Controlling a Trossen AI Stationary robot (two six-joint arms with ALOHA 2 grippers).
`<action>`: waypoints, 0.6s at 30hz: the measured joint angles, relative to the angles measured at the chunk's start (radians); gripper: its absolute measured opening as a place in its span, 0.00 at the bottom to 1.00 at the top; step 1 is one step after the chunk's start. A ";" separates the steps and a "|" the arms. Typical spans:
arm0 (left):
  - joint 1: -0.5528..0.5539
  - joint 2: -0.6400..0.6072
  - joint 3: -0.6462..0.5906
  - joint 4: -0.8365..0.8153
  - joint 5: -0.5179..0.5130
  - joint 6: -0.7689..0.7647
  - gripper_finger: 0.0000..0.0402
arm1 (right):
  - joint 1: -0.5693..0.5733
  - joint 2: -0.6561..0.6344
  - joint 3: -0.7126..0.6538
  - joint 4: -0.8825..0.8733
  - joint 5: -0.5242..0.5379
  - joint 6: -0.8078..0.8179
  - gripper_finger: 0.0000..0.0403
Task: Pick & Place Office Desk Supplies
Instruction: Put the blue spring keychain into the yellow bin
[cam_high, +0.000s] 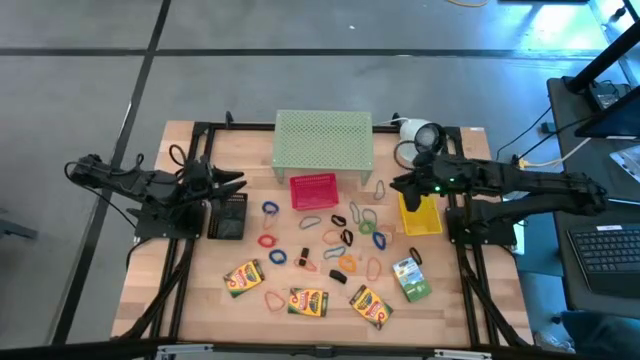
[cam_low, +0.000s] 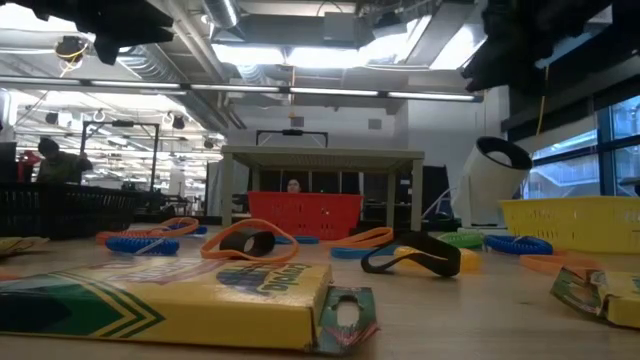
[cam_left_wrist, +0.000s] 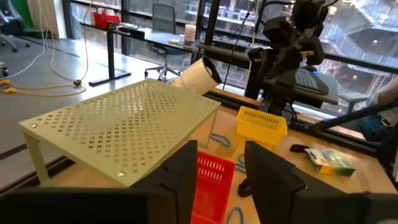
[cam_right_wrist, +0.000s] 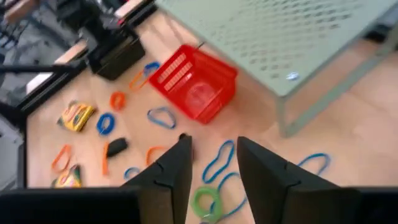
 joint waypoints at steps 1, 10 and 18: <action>0.003 0.001 0.000 0.000 0.002 -0.001 0.35 | 0.003 0.020 0.014 -0.007 -0.020 -0.006 0.32; 0.065 0.009 0.000 -0.023 0.076 0.004 0.46 | 0.069 0.221 0.085 -0.229 -0.067 -0.058 0.23; 0.120 0.014 0.000 -0.027 0.133 0.004 0.48 | 0.131 0.374 0.085 -0.226 -0.097 0.010 0.18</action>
